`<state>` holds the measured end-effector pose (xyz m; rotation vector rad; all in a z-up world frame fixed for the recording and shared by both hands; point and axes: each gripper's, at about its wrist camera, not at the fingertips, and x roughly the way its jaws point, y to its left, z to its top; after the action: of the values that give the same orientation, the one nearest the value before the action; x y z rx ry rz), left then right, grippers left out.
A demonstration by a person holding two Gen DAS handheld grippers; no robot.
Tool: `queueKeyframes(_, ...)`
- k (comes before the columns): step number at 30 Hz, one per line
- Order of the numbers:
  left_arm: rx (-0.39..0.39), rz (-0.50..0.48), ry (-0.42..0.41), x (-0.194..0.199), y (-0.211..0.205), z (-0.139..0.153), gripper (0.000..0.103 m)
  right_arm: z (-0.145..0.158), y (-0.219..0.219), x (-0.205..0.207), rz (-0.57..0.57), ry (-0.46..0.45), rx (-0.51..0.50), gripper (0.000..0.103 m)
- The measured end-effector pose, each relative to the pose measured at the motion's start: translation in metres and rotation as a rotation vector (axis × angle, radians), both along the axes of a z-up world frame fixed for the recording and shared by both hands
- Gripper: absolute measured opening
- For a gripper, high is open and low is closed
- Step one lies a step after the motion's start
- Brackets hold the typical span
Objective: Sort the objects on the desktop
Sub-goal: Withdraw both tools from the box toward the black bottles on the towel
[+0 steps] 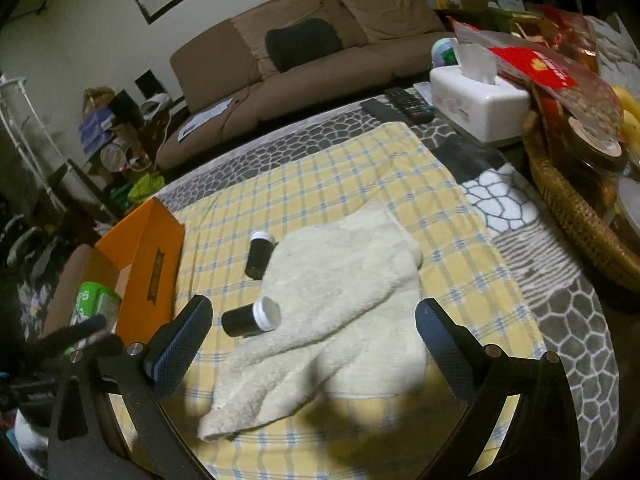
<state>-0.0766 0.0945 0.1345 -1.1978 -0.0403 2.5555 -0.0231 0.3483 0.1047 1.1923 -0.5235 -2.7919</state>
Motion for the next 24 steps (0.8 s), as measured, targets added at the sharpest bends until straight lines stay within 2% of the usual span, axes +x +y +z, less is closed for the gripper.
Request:
queueKeyframes(2, 0.025, -0.013, 0.032, 0.003, 0.005, 0.012, 0.103, -0.002, 0.002, 0.000, 0.001, -0.002, -0.004, 0.103)
queueKeyframes(4, 0.083, -0.060, 0.021, 0.004, 0.013, 0.018, 0.103, -0.002, 0.002, 0.001, 0.004, -0.002, -0.009, 0.103)
queueKeyframes(6, 0.139, -0.126, -0.050, -0.002, 0.024, 0.013, 0.103, -0.001, 0.002, 0.001, 0.010, -0.002, -0.015, 0.103)
queueKeyframes(8, 0.158, -0.161, -0.115, -0.010, 0.033, 0.002, 0.103, -0.001, 0.001, 0.002, 0.011, 0.002, -0.022, 0.103)
queueKeyframes(11, 0.115, -0.153, -0.179, -0.018, 0.039, -0.019, 0.103, -0.001, 0.001, 0.002, 0.009, 0.006, -0.040, 0.103)
queueKeyframes(15, 0.094, -0.097, -0.238, -0.023, 0.025, -0.038, 0.103, -0.003, 0.000, 0.000, 0.015, -0.002, -0.036, 0.103)
queueKeyframes(16, 0.098, -0.088, -0.248, -0.024, 0.019, -0.042, 0.099, -0.003, 0.000, -0.001, 0.016, -0.004, -0.035, 0.103)
queueKeyframes(24, 0.035, -0.088, -0.209, -0.004, 0.002, -0.042, 0.096, -0.005, -0.007, -0.004, 0.030, -0.012, -0.026, 0.103)
